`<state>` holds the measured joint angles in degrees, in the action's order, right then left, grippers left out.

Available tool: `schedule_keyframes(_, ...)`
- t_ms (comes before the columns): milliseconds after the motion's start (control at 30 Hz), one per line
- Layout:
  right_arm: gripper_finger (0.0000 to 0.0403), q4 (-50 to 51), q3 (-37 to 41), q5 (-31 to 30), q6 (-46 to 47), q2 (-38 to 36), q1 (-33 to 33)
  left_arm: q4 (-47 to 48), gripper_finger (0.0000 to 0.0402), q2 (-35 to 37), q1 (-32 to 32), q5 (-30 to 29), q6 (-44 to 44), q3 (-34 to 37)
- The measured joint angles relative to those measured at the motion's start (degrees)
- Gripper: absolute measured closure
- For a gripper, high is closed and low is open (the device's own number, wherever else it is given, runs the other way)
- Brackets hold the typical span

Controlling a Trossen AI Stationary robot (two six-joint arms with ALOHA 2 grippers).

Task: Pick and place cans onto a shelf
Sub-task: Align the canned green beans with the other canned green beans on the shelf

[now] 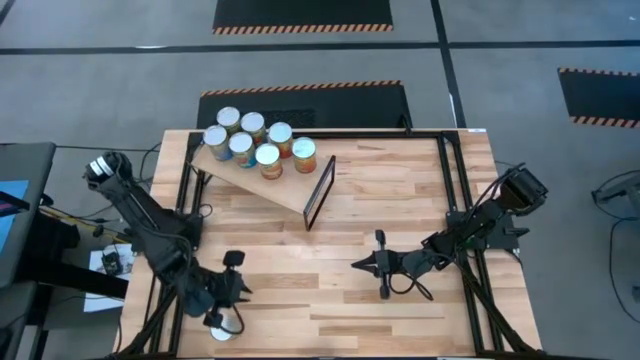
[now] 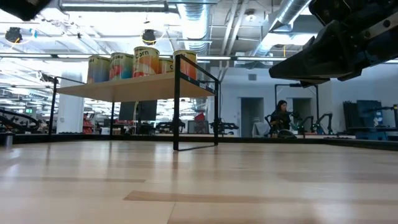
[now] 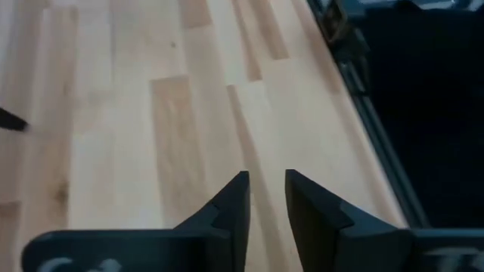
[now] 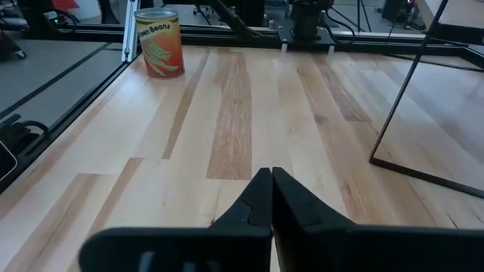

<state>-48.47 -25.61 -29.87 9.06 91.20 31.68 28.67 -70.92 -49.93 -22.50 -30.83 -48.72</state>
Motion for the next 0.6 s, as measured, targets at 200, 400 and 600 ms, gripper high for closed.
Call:
schedule_keyframes(200,0.0386,0.0,0.0,0.0,0.2,0.0,-0.3,11.1,0.0318,-6.3,-1.5,7.3,-7.6,-8.8)
schedule_keyframes(400,0.0382,0.1,0.0,0.0,0.6,0.0,-0.3,19.8,0.0317,-13.9,-2.0,13.5,-11.0,-14.1)
schedule_keyframes(600,0.0387,0.4,0.0,0.0,0.5,0.0,-0.3,22.2,0.0317,-18.4,-2.0,17.2,-8.9,-16.6)
